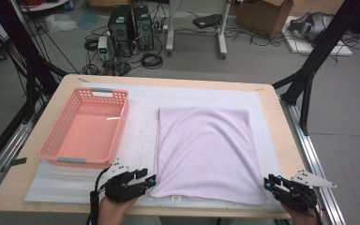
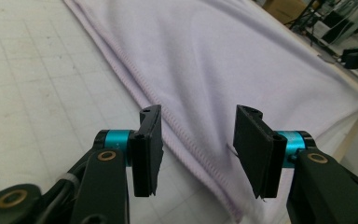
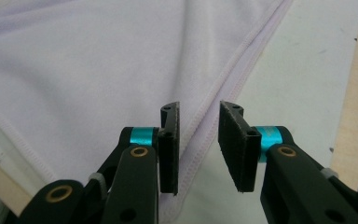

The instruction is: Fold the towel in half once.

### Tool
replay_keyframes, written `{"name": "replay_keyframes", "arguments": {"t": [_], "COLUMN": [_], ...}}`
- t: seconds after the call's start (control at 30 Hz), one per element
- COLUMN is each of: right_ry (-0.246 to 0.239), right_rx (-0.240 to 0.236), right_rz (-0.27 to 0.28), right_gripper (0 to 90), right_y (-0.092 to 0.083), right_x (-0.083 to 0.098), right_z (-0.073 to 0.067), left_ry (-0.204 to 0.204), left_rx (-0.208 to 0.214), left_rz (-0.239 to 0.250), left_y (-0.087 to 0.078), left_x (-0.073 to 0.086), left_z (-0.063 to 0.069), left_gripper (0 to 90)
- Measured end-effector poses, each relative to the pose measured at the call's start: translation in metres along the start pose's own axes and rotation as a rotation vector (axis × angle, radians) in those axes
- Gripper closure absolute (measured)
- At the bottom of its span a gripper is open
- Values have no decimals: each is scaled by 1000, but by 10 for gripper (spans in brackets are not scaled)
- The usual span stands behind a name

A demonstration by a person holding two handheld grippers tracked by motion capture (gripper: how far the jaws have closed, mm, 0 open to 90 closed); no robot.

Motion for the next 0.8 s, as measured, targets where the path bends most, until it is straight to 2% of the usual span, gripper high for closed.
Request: {"name": "replay_keyframes", "arguments": {"t": [0.07,0.17,0.23,0.33,0.47,0.53,0.63,0.67,0.7,0.73,0.77,0.8], "right_ry": [-12,-10,-12,-18,-16,-18,-16,-16,-21,-22,-21,-21], "right_rx": [9,14,15,19,26,27,26,26,24,24,23,21], "right_rz": [4,12,11,11,10,15,12,11,8,5,5,0], "right_gripper": [686,684,682,677,676,676,676,675,674,674,673,672], "right_y": [2,5,9,14,23,28,36,39,42,45,47,49], "right_x": [-3,-8,-11,-15,-22,-26,-31,-33,-34,-36,-37,-38], "right_z": [2,5,7,11,19,23,26,27,28,29,30,30], "left_ry": [24,45,55,66,101,138,167,191,218,242,240,230], "left_rx": [-3,-30,-63,-85,-133,-179,-194,-207,-227,-233,-254,-268], "left_rz": [-1,-25,-36,-53,-90,-112,-149,-172,-171,-175,-170,-164], "left_y": [1,12,22,40,64,74,88,92,92,92,91,90], "left_x": [-4,-6,-10,-20,-34,-38,-38,-35,-36,-36,-37,-38], "left_z": [0,-7,-16,-29,-46,-57,-62,-64,-64,-64,-66,-68], "left_gripper": [522,525,548,580,595,596,595,610,639,719,846,855]}}
Point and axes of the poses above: each handheld gripper's, and its own axes: y roughly forward along the jaws, x roughly out of its underside, z roughly to its right, the point moved 10 cm from there along y, roughly forward along the jaws, and after that the axes turned 4 degrees about x, right-handed, at the moved point
